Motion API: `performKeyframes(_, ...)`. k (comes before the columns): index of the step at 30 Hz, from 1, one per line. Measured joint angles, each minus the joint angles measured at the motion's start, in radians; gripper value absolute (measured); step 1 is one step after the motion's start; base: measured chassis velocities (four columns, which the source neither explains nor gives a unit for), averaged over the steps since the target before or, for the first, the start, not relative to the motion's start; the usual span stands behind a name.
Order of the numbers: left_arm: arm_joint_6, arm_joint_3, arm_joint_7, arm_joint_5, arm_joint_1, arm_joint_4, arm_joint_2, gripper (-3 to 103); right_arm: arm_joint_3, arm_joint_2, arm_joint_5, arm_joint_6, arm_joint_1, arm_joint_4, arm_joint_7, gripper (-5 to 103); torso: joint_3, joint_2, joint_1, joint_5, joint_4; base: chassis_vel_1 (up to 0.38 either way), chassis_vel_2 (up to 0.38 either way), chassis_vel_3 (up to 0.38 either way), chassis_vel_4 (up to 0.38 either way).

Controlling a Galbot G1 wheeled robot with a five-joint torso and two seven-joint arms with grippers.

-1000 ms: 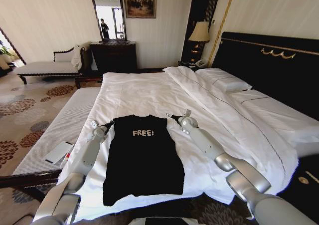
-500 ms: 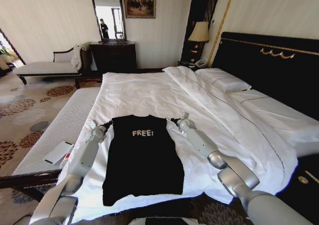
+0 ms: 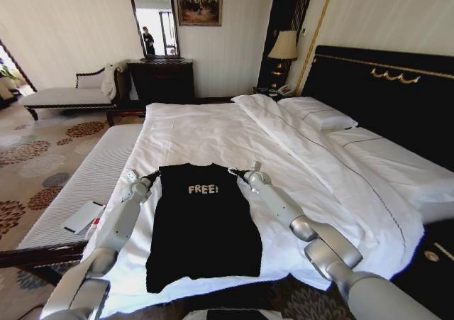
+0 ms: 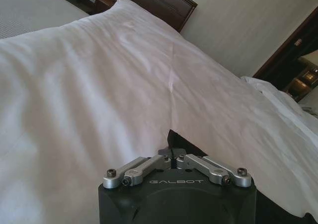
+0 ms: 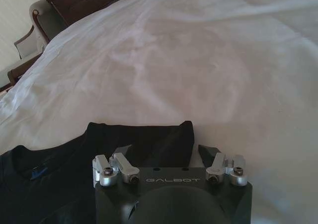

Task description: Fold the clothes on the bed.

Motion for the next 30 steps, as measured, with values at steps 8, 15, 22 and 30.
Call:
performKeyframes(8, -0.007, 0.002, 0.005, 0.012, -0.008, 0.010, -0.006, 0, 0.002, -0.002, -0.017, 0.016, -0.001, -0.006, -0.036, 44, 0.000, 0.000, 0.000, 0.0000, 0.0000, 0.000, 0.000, 0.000, 0.000)
performKeyframes(15, -0.012, 0.002, 0.009, 0.018, -0.012, 0.017, -0.010, 0, 0.005, -0.008, -0.018, 0.030, -0.004, 0.000, -0.060, 23, 0.000, 0.000, 0.000, 0.0000, 0.0000, 0.000, 0.000, 0.000, 0.000)
performKeyframes(22, -0.022, 0.007, 0.013, 0.022, -0.021, 0.025, -0.011, 0, 0.002, -0.022, -0.039, 0.068, -0.008, 0.025, -0.075, 1, 0.000, 0.000, 0.000, 0.0001, 0.0001, 0.000, 0.000, 0.000, 0.000)
performKeyframes(30, -0.041, 0.019, 0.020, -0.013, -0.075, 0.018, 0.003, 0, 0.007, -0.049, -0.003, 0.109, 0.028, 0.088, -0.073, 0, 0.000, 0.000, 0.000, 0.0000, 0.0001, 0.000, 0.000, 0.000, 0.000)
